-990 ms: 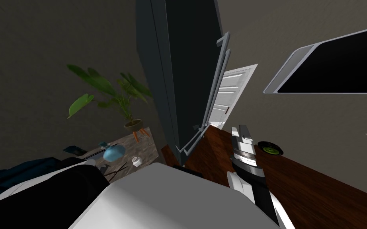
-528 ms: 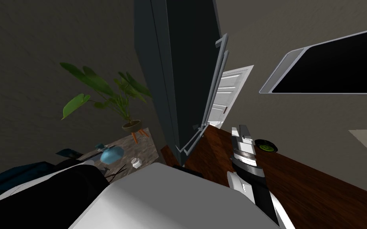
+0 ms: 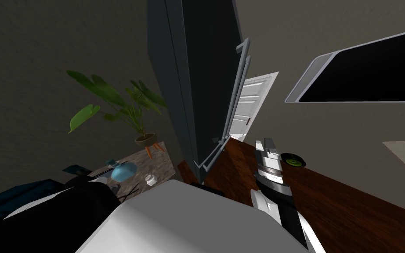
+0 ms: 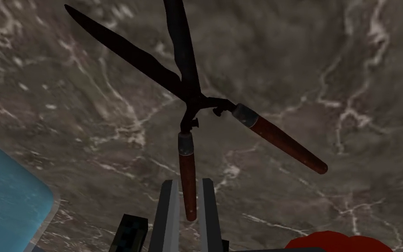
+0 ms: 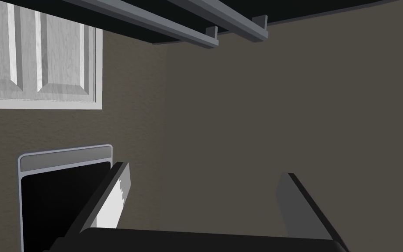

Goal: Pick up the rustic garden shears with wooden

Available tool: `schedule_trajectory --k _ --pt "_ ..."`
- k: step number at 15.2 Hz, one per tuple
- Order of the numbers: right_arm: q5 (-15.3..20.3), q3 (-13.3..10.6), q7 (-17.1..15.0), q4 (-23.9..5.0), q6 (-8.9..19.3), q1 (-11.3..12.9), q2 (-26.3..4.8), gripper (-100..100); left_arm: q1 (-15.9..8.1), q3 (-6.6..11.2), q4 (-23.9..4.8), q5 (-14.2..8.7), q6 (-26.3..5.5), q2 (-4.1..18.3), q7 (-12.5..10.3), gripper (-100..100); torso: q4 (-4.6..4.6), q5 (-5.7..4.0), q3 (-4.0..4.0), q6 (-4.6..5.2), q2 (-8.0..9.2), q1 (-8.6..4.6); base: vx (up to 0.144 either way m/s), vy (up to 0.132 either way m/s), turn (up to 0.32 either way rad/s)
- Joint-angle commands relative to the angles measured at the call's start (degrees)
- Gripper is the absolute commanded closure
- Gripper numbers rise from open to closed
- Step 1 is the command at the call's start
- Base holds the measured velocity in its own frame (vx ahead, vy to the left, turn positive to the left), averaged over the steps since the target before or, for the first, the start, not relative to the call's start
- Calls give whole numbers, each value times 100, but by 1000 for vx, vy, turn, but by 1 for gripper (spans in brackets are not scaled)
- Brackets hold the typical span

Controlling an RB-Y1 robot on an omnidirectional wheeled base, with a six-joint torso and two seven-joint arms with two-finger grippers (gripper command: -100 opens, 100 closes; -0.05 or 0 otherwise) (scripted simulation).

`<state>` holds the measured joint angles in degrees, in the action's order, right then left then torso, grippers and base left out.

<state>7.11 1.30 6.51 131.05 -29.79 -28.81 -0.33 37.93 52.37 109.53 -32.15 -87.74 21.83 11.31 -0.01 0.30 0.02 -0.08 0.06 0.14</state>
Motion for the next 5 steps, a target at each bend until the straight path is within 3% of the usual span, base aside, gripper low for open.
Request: schedule_trajectory --k 1,4,5 --pt "0 0 0 0 0 0 0 0 0 0 0 0 0 0 0 100 0 0 0 0 0 0 0 0 0" --pt "0 0 0 0 0 0 0 0 108 171 306 -156 -308 -11 -6 100 0 -2 0 -3 0 -3 13 -14 30" --pt "0 0 0 0 0 0 0 0 87 128 202 -122 -194 -10 9 100 -1 -2 -1 -3 -1 -4 11 -8 15"
